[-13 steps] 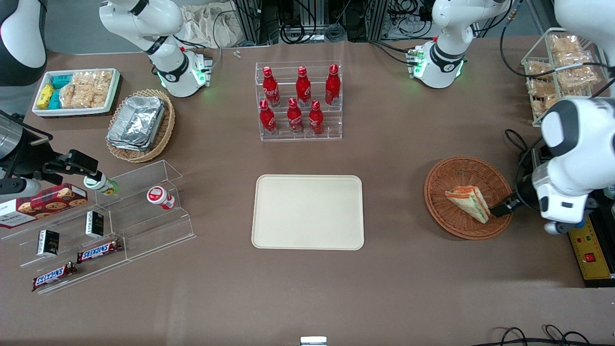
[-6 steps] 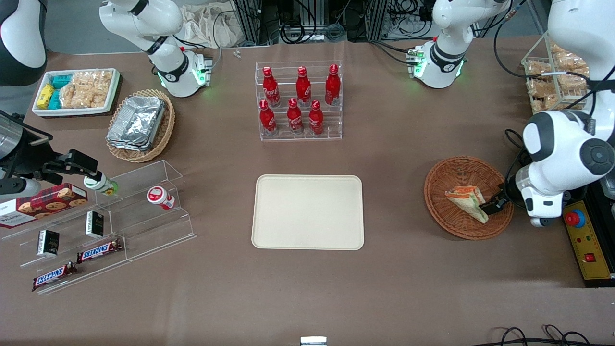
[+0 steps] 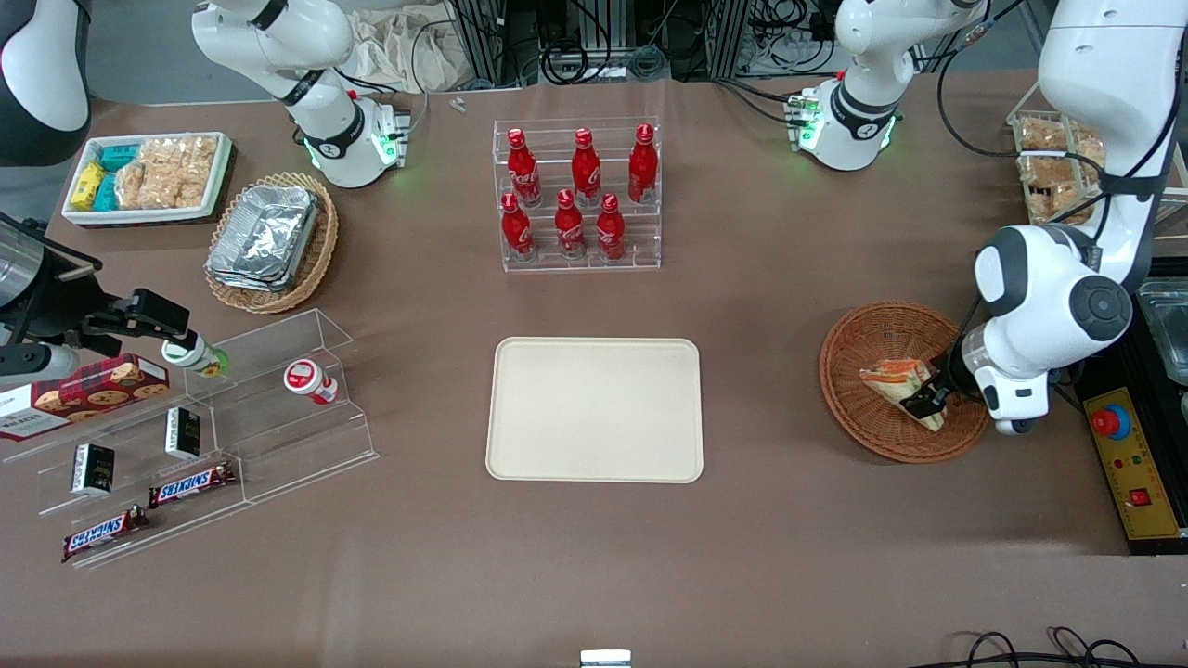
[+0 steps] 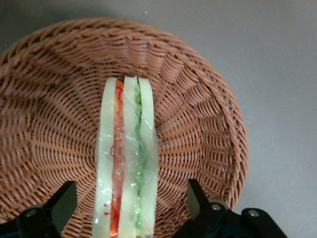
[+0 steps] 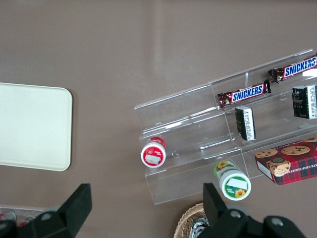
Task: Place sandwich from basket to tray
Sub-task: 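Lift the sandwich and carry it over the cream tray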
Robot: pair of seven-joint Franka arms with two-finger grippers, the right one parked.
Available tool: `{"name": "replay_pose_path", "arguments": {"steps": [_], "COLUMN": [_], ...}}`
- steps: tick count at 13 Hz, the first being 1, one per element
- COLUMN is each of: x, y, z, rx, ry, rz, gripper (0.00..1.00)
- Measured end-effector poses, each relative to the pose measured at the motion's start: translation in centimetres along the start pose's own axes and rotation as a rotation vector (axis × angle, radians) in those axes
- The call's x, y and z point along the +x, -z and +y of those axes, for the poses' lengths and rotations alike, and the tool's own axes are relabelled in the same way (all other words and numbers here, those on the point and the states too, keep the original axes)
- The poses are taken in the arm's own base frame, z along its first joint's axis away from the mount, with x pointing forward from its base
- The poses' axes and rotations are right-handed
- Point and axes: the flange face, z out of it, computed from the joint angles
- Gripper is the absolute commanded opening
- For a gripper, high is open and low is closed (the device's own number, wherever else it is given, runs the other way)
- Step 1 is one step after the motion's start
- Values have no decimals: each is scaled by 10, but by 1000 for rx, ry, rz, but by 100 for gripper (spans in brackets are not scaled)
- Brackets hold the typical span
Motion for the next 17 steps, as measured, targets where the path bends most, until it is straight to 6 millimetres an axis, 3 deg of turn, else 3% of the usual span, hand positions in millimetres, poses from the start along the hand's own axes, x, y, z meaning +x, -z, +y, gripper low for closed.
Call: {"name": "replay_pose_path", "arguments": {"steps": [2,3,4,5,8,13,17], "x": [-9,-13,-15,-15,-14,-20,-37], "y": [-8,-14,-19,-22,-23,-13,27], "z": [4,5,5,5,5,16,45], "rx": [2,6,11,12,9,-6,13], "ry": [20,25,27,28,29,2,-60], "rz": [-6,-13,-21,-25,-23,-5,12], "gripper": [99,87,48,26,0,0,0]}}
